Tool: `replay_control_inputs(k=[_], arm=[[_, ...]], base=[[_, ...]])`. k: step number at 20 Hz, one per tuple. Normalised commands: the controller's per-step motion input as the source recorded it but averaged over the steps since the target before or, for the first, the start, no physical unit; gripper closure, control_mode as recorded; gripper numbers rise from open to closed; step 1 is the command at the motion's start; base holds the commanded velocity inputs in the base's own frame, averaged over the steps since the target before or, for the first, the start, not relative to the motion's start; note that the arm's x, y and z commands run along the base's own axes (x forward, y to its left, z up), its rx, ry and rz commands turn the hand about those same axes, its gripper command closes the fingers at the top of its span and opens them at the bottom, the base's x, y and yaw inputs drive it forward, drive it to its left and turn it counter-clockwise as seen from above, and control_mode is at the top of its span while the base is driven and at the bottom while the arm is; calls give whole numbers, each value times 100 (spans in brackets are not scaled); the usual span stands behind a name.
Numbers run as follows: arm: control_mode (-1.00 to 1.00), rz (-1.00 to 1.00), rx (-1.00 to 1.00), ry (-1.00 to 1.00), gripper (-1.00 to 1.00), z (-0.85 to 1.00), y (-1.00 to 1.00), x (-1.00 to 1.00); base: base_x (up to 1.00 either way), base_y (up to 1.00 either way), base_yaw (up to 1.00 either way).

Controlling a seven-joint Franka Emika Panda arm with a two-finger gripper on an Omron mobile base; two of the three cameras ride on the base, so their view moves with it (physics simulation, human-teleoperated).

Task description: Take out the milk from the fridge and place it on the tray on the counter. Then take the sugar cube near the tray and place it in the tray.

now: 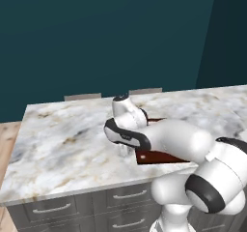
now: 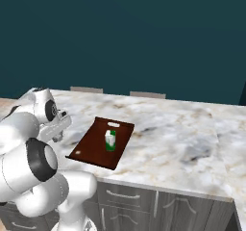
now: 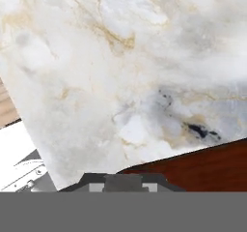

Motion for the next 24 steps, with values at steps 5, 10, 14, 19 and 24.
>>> replay_control_inputs(k=[5, 10, 14, 19, 24], arm=[[-100, 30, 8, 1, 100, 0, -82, 26], [-100, 23, 0, 1, 100, -6, -53, 36], [-100, 17, 0, 2, 100, -26, -30, 32], [-100, 11, -1, 6, 100, -35, -7, 36], [-100, 9, -1, 9, 100, -37, 0, 31]], base=[[0, 0, 0], [0, 0, 0], [0, 0, 0], [0, 0, 0], [0, 0, 0]])
